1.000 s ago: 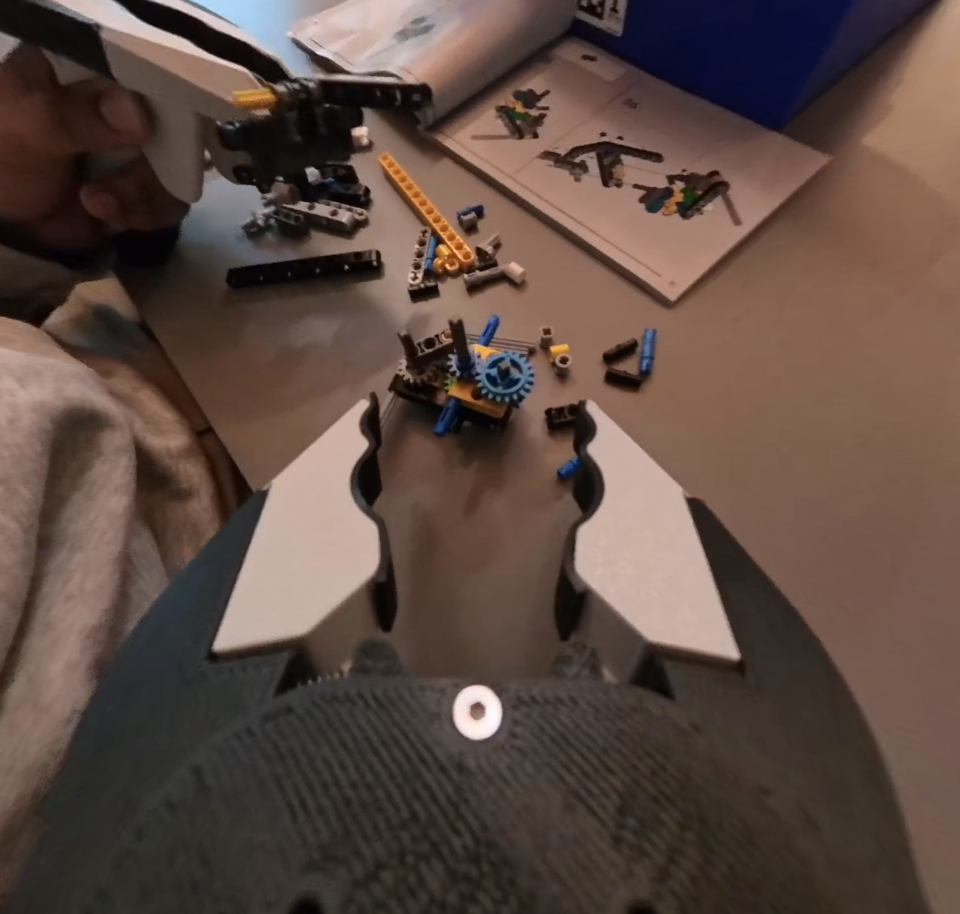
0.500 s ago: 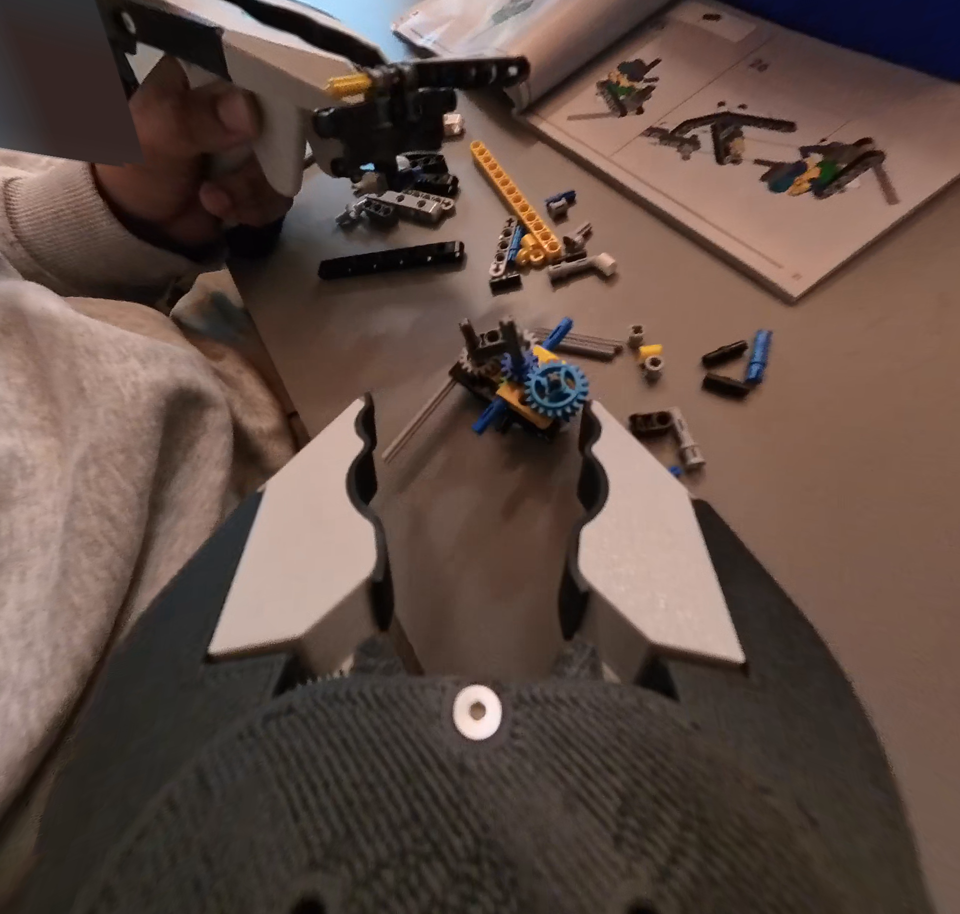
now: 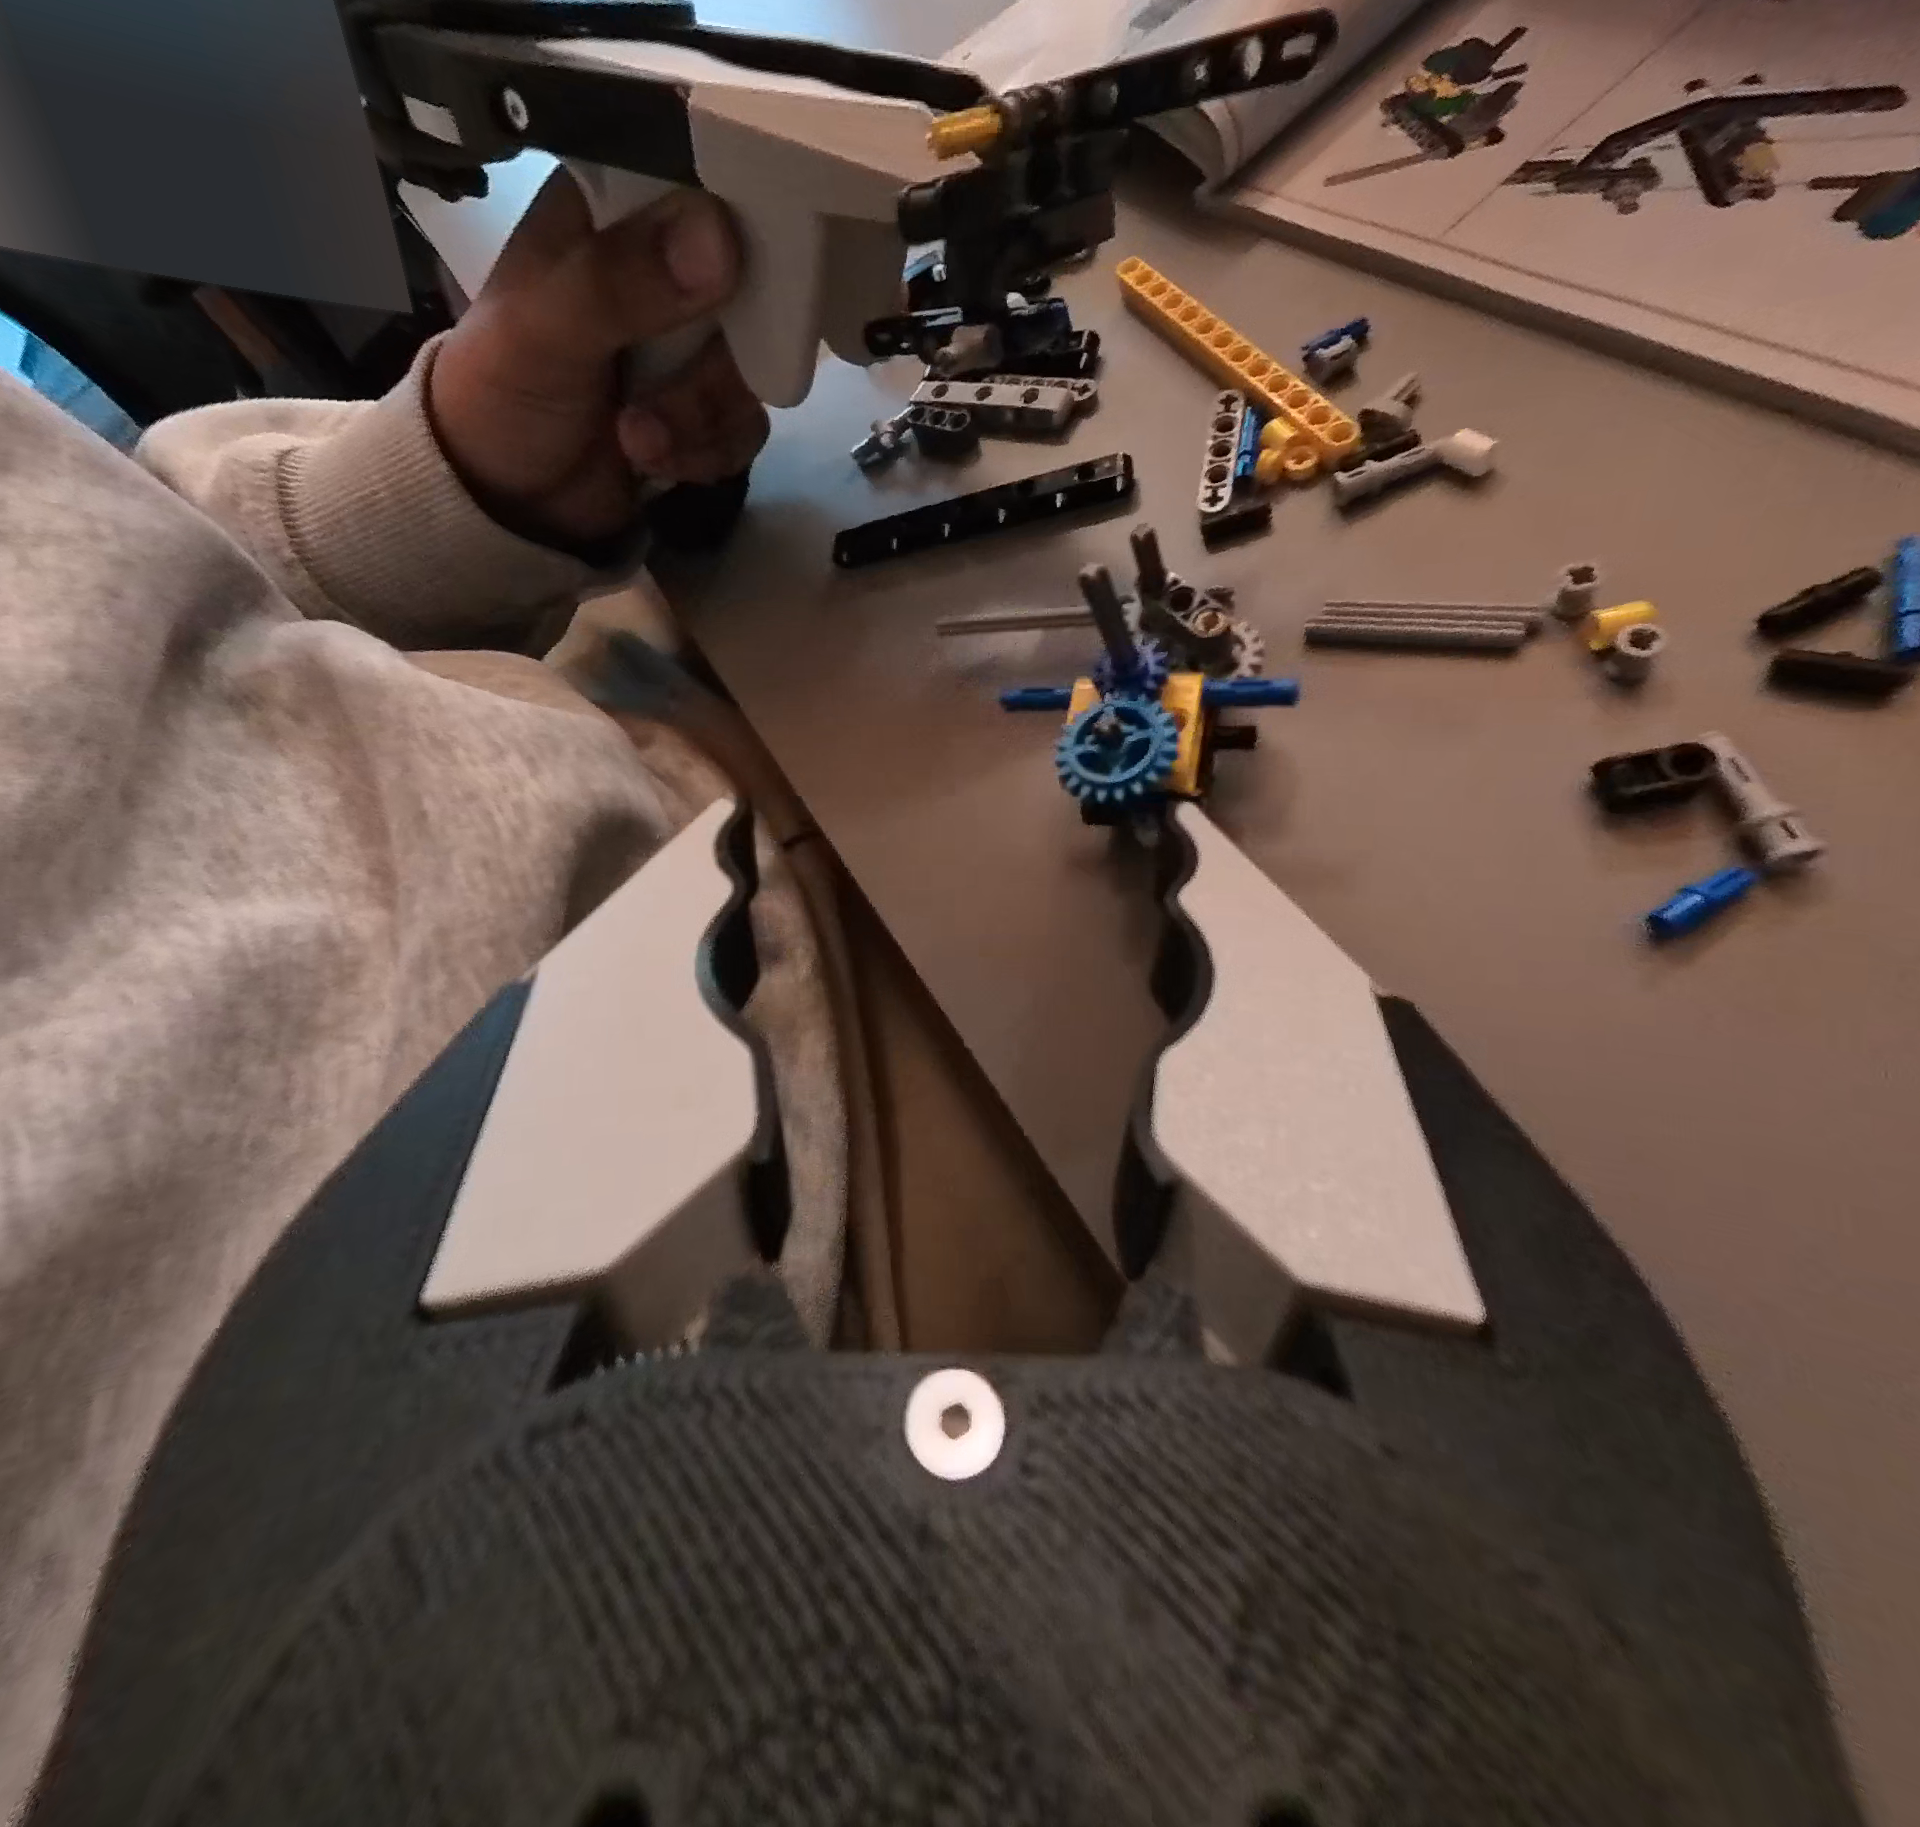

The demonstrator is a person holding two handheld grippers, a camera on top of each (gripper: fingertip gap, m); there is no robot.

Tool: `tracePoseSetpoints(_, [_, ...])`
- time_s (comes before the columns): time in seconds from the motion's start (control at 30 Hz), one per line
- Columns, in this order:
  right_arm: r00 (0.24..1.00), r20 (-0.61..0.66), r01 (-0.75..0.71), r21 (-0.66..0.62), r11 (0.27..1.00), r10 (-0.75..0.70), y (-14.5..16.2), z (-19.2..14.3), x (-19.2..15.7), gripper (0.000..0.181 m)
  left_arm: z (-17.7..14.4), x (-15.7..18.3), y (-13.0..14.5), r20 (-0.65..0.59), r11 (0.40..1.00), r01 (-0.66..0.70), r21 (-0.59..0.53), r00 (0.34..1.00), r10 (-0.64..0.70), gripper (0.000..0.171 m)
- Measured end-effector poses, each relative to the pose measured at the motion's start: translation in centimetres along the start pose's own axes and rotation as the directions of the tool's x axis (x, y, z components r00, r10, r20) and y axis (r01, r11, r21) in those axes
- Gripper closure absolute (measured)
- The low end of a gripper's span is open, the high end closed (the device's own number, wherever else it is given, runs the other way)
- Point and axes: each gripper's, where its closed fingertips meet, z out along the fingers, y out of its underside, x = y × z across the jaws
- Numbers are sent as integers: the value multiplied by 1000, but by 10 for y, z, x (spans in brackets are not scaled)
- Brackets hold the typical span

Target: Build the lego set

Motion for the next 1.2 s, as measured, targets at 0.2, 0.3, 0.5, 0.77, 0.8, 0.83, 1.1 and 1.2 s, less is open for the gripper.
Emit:
tracePoseSetpoints(0.2, [1000,-8,15,27,1000,-14,-3,-15,6,106,-2,0,-2,0,1000,3,8,1000,-3,167])
tracePoseSetpoints(0.3, [998,-24,63,26,998,-62,-6,-28,17,107,-2,0,-2,1,1000,2,8,1000,-2,167])
tracePoseSetpoints(0.5, [946,97,311,1,951,-309,-12,-39,23,117,-3,-2,-3,-1,1000,15,12,1000,-15,166])
tracePoseSetpoints(0.77, [832,244,542,-172,823,-497,-2,-18,51,97,-9,-4,6,56,999,36,-32,998,-34,166])
tracePoseSetpoints(0.8, [817,242,568,-183,802,-524,-1,-15,56,95,-9,-2,9,57,998,38,-47,998,-35,166])
tracePoseSetpoints(0.83, [801,239,593,-192,782,-549,0,-12,60,93,-10,1,12,57,997,40,-59,998,-36,166])
tracePoseSetpoints(1.1, [802,291,578,-160,800,-521,10,-1,51,109,-8,20,23,48,994,8,-107,999,-3,167])
tracePoseSetpoints(1.2, [831,273,537,-166,827,-485,11,-2,52,116,-5,19,26,44,993,10,-120,999,-5,167])
